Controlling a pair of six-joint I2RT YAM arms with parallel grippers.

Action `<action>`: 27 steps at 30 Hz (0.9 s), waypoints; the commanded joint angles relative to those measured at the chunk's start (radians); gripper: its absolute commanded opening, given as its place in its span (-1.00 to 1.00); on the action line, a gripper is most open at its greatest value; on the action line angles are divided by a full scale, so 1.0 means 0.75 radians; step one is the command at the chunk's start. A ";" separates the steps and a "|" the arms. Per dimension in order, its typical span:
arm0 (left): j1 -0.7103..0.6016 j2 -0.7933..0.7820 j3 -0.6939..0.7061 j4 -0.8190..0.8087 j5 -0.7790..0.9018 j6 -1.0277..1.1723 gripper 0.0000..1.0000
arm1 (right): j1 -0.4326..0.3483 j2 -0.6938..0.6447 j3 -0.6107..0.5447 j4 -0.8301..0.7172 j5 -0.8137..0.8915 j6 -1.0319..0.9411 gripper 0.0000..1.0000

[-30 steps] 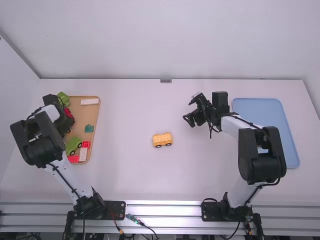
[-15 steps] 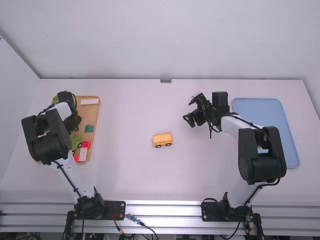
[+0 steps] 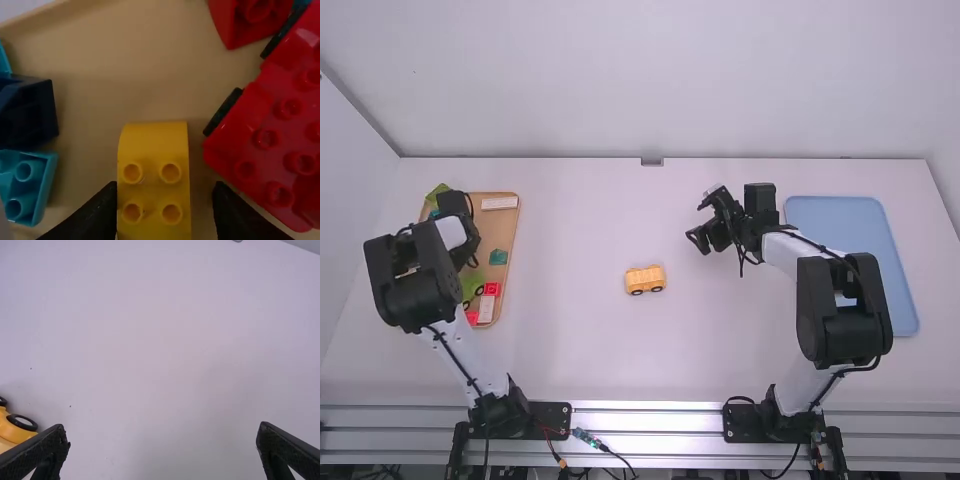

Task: Assemble lego blocks to make yellow taxi

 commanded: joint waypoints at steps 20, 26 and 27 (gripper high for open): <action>0.005 0.041 -0.033 -0.114 0.009 -0.021 -0.63 | -0.023 -0.037 0.000 -0.003 -0.003 0.002 0.97; -0.015 -0.070 0.014 -0.304 -0.112 -0.158 -0.75 | -0.023 -0.037 0.000 0.003 -0.004 0.002 0.98; -0.024 -0.102 0.025 -0.335 -0.131 -0.159 -0.75 | -0.023 -0.037 0.000 0.003 -0.003 0.001 0.98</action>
